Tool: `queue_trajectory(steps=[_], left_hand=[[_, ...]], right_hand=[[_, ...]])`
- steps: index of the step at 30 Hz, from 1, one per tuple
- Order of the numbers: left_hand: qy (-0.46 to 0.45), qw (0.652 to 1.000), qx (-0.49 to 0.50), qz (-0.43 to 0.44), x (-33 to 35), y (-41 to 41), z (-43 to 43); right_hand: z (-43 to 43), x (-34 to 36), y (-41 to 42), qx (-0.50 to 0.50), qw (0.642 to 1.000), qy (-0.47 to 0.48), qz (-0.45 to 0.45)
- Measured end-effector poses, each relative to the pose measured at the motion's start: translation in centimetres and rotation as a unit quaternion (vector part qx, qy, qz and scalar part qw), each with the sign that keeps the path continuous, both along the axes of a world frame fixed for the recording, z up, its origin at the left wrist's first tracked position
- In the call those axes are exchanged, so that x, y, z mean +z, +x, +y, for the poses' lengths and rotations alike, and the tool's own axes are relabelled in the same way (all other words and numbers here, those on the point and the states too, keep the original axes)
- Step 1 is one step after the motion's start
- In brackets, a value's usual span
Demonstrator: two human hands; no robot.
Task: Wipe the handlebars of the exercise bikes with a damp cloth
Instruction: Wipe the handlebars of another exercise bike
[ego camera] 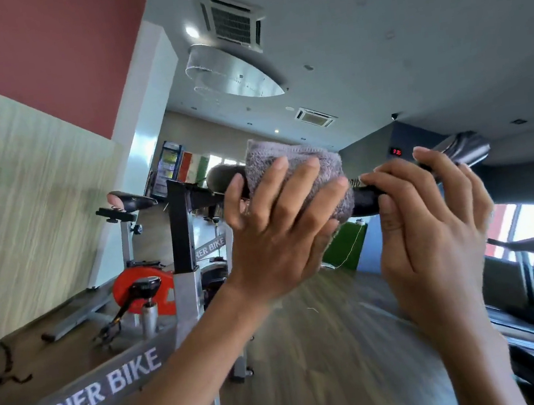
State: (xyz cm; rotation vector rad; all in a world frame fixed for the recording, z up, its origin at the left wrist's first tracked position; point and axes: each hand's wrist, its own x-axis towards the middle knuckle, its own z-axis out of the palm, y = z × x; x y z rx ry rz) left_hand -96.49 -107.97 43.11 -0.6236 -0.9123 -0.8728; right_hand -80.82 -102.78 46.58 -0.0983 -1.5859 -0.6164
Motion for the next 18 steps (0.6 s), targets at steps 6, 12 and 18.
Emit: queue_trajectory(steps=[6, 12, 18], left_hand=[[0.062, 0.995, -0.076, 0.008, 0.1, -1.6, 0.9], [0.073, 0.979, -0.189, 0.006, 0.8, -0.8, 3.8], [0.146, 0.959, -0.243, -0.007, 0.3, -2.8, 2.6]], right_hand=[[-1.7, 0.7, -1.6, -0.040, 0.998, -0.021, 0.042], [-2.3, 0.7, -2.8, -0.062, 0.996, -0.035, 0.047], [-3.2, -0.3, -3.7, -0.106, 0.993, -0.008, 0.059]])
